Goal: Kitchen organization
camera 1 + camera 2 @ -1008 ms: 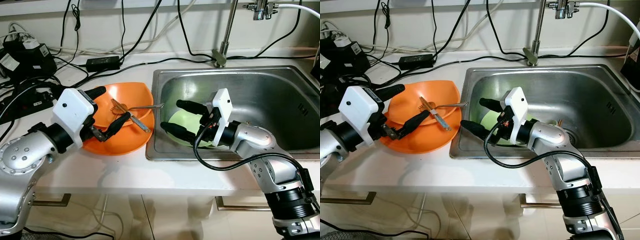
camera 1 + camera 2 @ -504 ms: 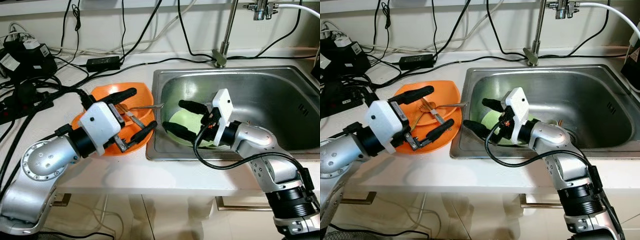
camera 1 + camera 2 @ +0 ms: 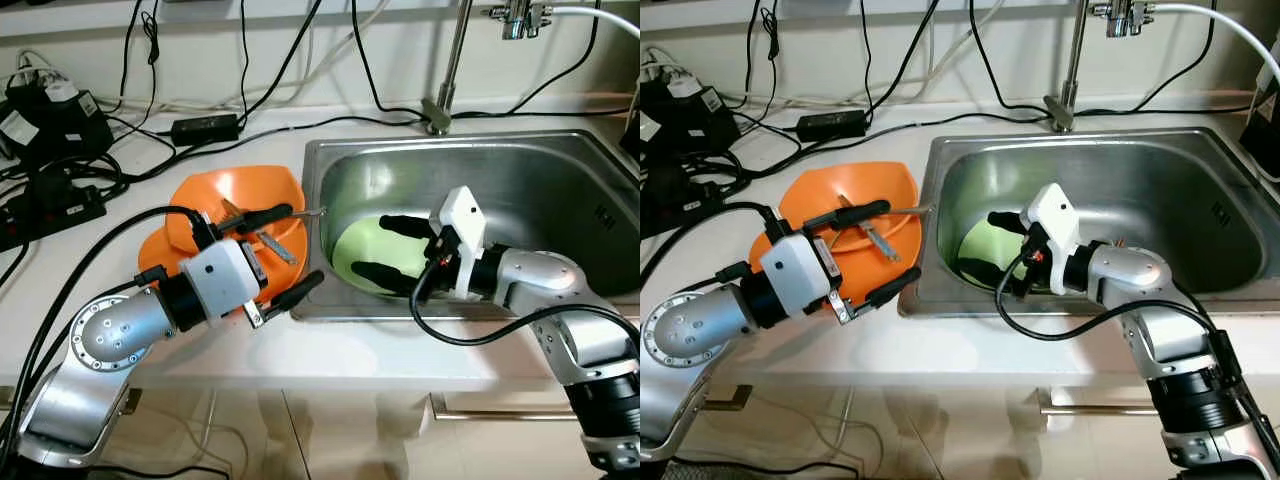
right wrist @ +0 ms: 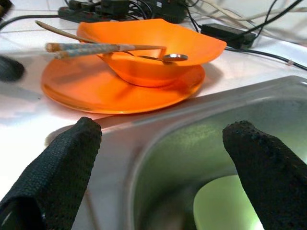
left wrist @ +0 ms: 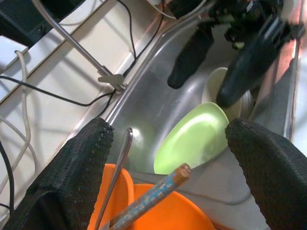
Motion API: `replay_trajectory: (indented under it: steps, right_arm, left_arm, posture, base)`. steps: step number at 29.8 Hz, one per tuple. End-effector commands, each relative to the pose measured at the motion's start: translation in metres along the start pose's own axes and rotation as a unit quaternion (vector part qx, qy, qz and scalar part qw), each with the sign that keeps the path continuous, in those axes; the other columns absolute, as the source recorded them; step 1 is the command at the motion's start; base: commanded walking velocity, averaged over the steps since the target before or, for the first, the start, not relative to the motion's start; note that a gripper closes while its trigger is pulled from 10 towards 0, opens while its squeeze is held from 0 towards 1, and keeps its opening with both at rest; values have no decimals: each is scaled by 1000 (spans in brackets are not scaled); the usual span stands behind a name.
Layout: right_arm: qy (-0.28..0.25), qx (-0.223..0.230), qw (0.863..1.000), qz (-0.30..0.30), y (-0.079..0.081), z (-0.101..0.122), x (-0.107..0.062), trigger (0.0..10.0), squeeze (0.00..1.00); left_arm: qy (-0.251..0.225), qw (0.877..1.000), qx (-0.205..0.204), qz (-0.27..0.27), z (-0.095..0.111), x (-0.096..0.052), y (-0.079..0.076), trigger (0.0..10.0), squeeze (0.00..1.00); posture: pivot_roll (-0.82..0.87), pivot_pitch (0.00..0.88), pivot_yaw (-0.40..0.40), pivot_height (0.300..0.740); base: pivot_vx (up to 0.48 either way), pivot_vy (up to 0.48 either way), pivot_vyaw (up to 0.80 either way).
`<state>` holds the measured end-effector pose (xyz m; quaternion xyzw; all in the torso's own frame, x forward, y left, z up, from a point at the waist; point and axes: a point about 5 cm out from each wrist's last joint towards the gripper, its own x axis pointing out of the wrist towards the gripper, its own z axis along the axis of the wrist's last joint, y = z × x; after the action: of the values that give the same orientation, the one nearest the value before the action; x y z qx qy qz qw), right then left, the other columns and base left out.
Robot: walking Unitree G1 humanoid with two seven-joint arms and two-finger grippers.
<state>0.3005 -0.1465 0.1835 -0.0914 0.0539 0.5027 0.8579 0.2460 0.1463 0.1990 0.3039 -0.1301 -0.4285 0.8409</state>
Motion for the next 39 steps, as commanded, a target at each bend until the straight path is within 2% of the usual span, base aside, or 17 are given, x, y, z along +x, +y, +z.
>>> replay_trajectory:
  steps: [1, 6, 14, 15, 16, 17, 18, 19, 20, 21, 22, 23, 39]
  right_arm:
    - [-8, -2, 1000, 18, 5, 5, 0, 10000, 0]
    - [-14, 2, 997, 74, 16, 12, -11, 10000, 0]
    - [-4, 1, 995, 95, 18, 14, -21, 10000, 0]
    - [-3, 1, 995, 95, 18, 14, -21, 10000, 0]
    - [-3, 1, 995, 96, 18, 15, -21, 10000, 0]
    - [-3, 1, 995, 96, 18, 15, -21, 10000, 0]
    - [-5, 1, 995, 98, 20, 16, -21, 10000, 0]
    - [-8, 2, 995, 102, 22, 16, -20, 10000, 0]
    - [-8, 2, 995, 102, 22, 16, -20, 10000, 0]
    - [-8, 2, 995, 104, 23, 17, -19, 10000, 0]
    - [-8, 2, 994, 105, 24, 17, -19, 10000, 0]
    - [-9, 2, 994, 107, 25, 17, -19, 10000, 0]
    - [-11, 5, 994, 109, 28, 17, -19, 10000, 0]
  left_arm:
    - [13, 1000, 6, -10, -7, -2, -3, 10000, 0]
    - [29, 999, 19, 4, -20, -2, 0, 10000, 0]
    - [37, 999, 35, 20, -35, 3, 6, 10000, 0]
    - [37, 998, 35, 22, -38, 4, 6, 9529, 0]
    - [37, 998, 37, 21, -39, 6, 6, 8353, 0]
    - [37, 998, 37, 21, -39, 6, 6, 8353, 0]
    - [35, 998, 36, 23, -40, 7, 6, 5216, 0]
    - [32, 999, 37, 23, -42, 9, 6, 3176, 0]
    - [32, 999, 37, 23, -42, 9, 6, 3176, 0]
    - [32, 999, 37, 23, -43, 10, 5, 1490, 0]
    - [32, 999, 37, 23, -43, 10, 5, 1490, 0]
    - [31, 999, 38, 22, -44, 11, 5, 0, 0]
    - [9, 999, 37, 25, -47, 18, 2, 0, 0]
  posture:
    - [-86, 8, 111, 740]
    - [-92, 11, 113, 740]
    - [-105, 12, 113, 740]
    - [-108, 12, 114, 740]
    - [-110, 12, 115, 740]
    - [-110, 12, 115, 740]
    - [-111, 12, 115, 740]
    - [-112, 12, 115, 740]
    - [-112, 12, 115, 740]
    - [-113, 12, 116, 740]
    - [-113, 13, 117, 740]
    - [-113, 13, 117, 740]
    - [-122, 10, 121, 740]
  base:
    - [0, 0, 0]
    - [0, 0, 0]
    - [0, 0, 0]
    - [0, 0, 0]
    - [0, 0, 0]
    - [0, 0, 0]
    - [0, 0, 0]
    - [0, 0, 0]
    - [0, 0, 0]
    - [0, 0, 0]
    - [0, 0, 0]
    - [0, 0, 0]
    - [0, 0, 0]
